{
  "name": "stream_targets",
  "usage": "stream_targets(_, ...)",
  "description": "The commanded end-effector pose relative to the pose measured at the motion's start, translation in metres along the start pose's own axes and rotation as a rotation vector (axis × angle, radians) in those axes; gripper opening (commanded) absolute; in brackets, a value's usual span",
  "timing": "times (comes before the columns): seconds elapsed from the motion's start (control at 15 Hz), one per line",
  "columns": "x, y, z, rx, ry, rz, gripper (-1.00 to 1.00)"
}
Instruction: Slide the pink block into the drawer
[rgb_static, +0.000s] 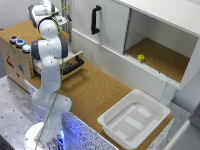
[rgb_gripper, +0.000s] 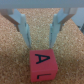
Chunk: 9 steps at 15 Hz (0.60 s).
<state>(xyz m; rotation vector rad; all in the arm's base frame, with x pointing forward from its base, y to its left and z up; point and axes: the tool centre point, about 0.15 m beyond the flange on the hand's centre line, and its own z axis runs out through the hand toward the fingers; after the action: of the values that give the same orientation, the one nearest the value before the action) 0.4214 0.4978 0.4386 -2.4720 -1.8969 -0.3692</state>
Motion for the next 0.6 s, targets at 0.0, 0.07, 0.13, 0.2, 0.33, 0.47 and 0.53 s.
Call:
stream_targets(0.0,0.009,0.015,0.005,0.012,-0.151,0.026,-1.0)
stream_targets(0.07,0.004,0.017,0.005,0.01,-0.155,0.034,-1.0)
stream_targets(0.13,0.0,0.018,0.005,0.01,-0.158,0.042,-1.0)
stream_targets(0.2,-0.006,0.019,0.005,0.009,-0.161,0.049,-1.0)
stream_targets(0.33,-0.016,0.02,0.005,0.01,-0.167,0.065,-1.0)
stream_targets(0.47,-0.029,0.021,0.003,0.012,-0.174,0.08,-1.0)
stream_targets(0.53,-0.035,0.02,0.002,0.016,-0.179,0.087,-1.0)
